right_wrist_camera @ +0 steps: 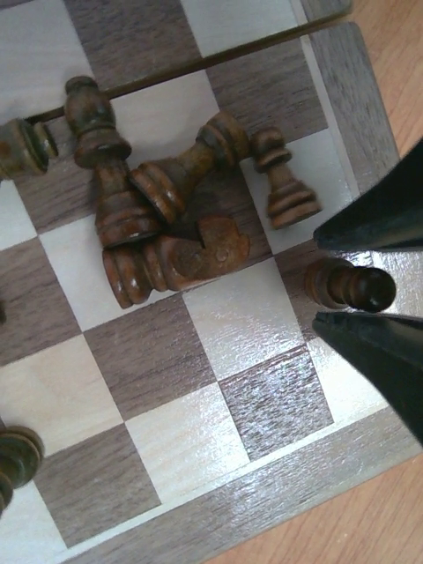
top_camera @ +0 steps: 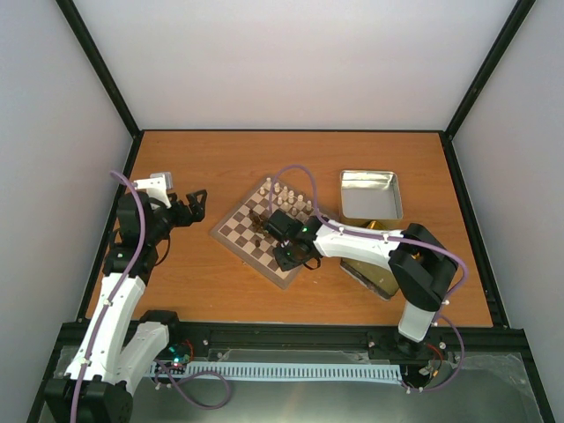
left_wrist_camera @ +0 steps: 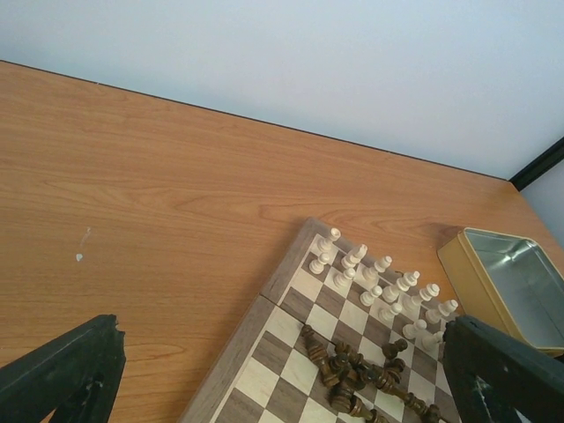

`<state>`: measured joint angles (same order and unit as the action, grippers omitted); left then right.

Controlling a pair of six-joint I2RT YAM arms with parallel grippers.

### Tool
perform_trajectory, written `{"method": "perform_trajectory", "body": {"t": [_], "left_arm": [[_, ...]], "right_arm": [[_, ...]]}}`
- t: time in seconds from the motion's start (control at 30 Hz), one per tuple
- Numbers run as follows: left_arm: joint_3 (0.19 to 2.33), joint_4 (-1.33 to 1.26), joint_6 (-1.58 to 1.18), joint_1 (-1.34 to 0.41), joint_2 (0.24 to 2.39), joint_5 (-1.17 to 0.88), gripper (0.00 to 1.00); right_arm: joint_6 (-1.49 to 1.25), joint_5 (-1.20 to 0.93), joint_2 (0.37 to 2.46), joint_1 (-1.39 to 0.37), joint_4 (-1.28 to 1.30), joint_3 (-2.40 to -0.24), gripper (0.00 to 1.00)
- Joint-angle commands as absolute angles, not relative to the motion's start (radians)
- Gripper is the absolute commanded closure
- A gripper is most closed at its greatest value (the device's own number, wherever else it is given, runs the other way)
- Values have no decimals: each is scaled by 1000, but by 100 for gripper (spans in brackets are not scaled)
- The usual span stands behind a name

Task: Set up the chess pieces on the board
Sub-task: Place the chess piece on the chessboard, then pick up the chess piece from the chessboard.

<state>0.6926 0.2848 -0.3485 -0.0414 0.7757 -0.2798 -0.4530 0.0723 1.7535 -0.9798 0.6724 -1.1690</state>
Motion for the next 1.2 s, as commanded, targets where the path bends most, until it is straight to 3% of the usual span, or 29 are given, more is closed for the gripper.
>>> {"method": "perform_trajectory", "body": {"t": [0.0, 0.17, 0.43, 0.6, 0.8, 0.97, 1.17], "left_arm": [[694, 263, -323, -46, 772, -282, 0], [698, 255, -328, -47, 798, -360, 6], [707, 327, -383, -86, 817, -439, 19], [688, 336, -454, -231, 853, -343, 22], [728, 395, -539, -468, 1024, -132, 32], [808, 466, -570, -569, 1196, -103, 40], [884, 521, -559, -639, 1348, -130, 46]], "right_arm": [[-471, 82, 1710, -988, 670, -1159, 74], [-493, 86, 1630, -988, 664, -1154, 61], [-588, 195, 1528, -986, 630, -1094, 61], [-672, 251, 1465, -983, 613, -1008, 62], [-756, 330, 1363, -964, 587, -931, 61], [-774, 450, 1318, -913, 574, -877, 61], [-751, 433, 1282, -830, 492, -798, 61]]}}
